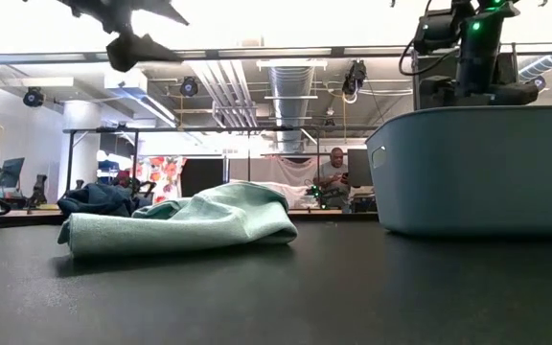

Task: Sort towels by color in basket
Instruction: Put the blue towel into the yellow bin

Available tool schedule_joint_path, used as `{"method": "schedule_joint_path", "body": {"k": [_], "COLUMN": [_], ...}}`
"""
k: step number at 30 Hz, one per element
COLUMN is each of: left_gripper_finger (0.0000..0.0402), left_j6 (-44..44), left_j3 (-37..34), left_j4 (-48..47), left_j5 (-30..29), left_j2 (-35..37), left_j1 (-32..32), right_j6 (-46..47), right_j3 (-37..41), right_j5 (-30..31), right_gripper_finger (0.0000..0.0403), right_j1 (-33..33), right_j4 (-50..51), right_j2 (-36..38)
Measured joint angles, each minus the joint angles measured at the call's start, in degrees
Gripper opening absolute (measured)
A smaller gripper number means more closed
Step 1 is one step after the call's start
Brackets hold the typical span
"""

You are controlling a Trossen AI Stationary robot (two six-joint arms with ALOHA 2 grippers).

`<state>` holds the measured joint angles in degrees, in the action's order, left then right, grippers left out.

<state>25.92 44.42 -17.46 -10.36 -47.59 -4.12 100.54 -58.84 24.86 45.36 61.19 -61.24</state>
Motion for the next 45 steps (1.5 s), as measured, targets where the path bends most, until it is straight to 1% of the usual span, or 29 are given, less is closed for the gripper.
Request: {"method": "schedule_joint_path", "body": {"k": [2,3,9,13,17,28,37,45], "left_gripper_finger": [0.0293,0.0293,0.0293,0.0293,0.0293,0.0293,0.0293,0.0293], "left_j6": [0.80,1.08,0.60,-0.28,-0.85,-1.47,-1.35,-1.04], "left_j3": [-0.04,-0.04,-0.04,-0.04,-0.04,-0.06,-0.07,-0.07], "left_j4": [-1.53,-1.88,-2.14,-2.29,-2.75,-6.51,-7.27,-10.57], "left_j5": [-3.33,-3.64,-0.68,-0.62,-0.62,-0.62,-0.62,-0.62], "left_j2": [-0.02,0.00,0.51,0.92,1.16,2.47,3.61,3.87], "left_j1": [-1.72,-2.91,-9.36,-10.10,-10.10,-10.61,-11.28,-11.52], "right_j6": [-2.46,-3.82,-12.67,-17.82,-20.41,-21.10,-21.12,-21.10], "right_j3": [0.02,0.02,-0.62,-1.51,-1.89,-1.89,-1.89,-1.89], "right_j5": [1.12,1.30,1.23,1.18,1.17,0.68,0.68,0.68], "right_gripper_finger": [0.0273,0.0275,0.0280,0.0284,0.0288,0.0302,0.0315,0.0325], "right_j1": [0.02,0.02,0.02,0.02,0.02,0.02,0.02,0.02], "right_j4": [-0.11,-0.11,-0.10,-0.16,-0.18,-0.20,-0.20,-0.20], "right_j2": [-0.06,-0.06,0.05,0.05,0.05,0.05,0.05,0.05]}}
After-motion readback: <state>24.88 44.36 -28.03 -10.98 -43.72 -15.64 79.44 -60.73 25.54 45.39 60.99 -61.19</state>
